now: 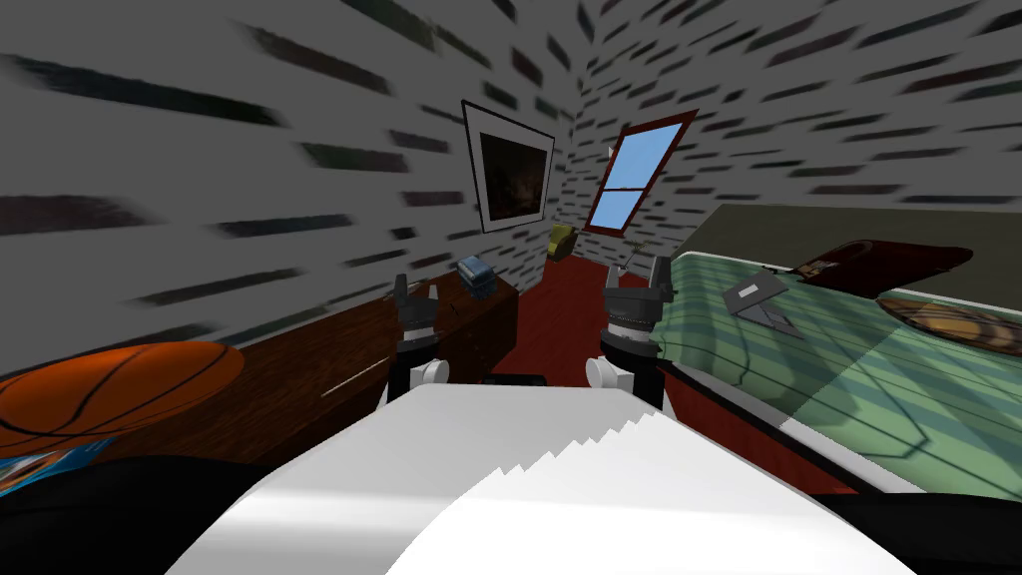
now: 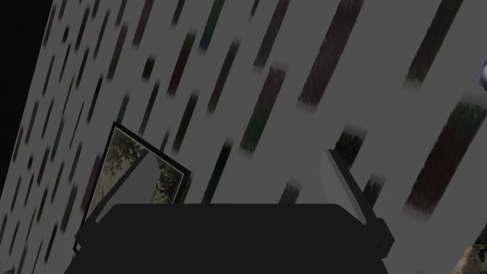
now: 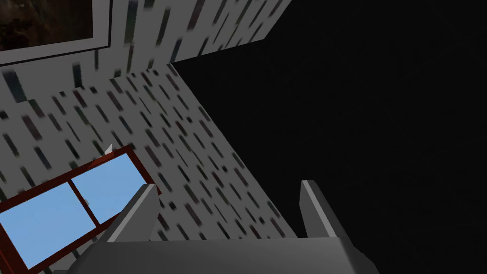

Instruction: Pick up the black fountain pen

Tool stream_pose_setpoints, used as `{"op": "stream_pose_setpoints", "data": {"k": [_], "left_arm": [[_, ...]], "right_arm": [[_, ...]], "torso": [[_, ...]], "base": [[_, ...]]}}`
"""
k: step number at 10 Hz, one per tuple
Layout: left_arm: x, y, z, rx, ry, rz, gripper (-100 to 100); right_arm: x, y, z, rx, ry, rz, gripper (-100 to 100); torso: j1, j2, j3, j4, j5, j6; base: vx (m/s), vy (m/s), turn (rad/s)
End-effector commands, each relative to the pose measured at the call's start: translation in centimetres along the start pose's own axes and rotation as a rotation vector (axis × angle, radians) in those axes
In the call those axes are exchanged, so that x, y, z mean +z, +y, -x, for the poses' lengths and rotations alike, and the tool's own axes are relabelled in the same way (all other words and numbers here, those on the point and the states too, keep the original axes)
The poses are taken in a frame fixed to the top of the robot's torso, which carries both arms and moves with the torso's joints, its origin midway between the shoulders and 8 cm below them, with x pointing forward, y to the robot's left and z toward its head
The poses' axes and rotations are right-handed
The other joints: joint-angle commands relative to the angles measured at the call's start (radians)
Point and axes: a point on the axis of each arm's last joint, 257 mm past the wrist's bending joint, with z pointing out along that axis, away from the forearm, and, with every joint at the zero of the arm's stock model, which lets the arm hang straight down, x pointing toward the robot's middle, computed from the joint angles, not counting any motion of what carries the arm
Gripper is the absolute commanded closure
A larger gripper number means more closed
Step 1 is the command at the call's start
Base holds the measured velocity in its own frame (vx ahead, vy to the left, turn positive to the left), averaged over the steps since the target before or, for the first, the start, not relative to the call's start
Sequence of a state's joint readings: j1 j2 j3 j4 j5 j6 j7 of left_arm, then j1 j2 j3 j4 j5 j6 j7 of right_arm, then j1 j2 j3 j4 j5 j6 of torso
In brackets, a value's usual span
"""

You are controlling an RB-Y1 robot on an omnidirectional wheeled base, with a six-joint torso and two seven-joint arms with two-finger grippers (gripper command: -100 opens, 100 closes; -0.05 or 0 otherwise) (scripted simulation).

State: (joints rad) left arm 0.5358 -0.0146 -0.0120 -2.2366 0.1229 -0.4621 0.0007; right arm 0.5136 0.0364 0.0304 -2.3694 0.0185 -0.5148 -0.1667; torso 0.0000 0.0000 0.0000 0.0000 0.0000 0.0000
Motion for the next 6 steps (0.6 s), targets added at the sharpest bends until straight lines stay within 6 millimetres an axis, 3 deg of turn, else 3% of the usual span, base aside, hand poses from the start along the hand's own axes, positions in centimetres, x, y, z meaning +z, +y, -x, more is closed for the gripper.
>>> {"op": "stream_pose_setpoints", "data": {"k": [1, 6], "left_arm": [[0.1, 0.4, -0.3, 0.017, 0.037, 0.018, -100], [1.0, 2.8, -0.8, 0.078, 0.151, 0.122, -100]], "right_arm": [[0.0, 0.0, 0.0, 0.0, 0.0, 0.0, 0], [0.0, 0.0, 0.0, 0.0, 0.0, 0.0, 0]], "torso": [[0.0, 0.0, 0.0, 0.0, 0.0, 0.0], [0.0, 0.005, 0.003, 0.001, 0.0, 0.0]], "base": [[-0.015, -0.001, -0.016], [-0.068, 0.004, -0.028]]}}
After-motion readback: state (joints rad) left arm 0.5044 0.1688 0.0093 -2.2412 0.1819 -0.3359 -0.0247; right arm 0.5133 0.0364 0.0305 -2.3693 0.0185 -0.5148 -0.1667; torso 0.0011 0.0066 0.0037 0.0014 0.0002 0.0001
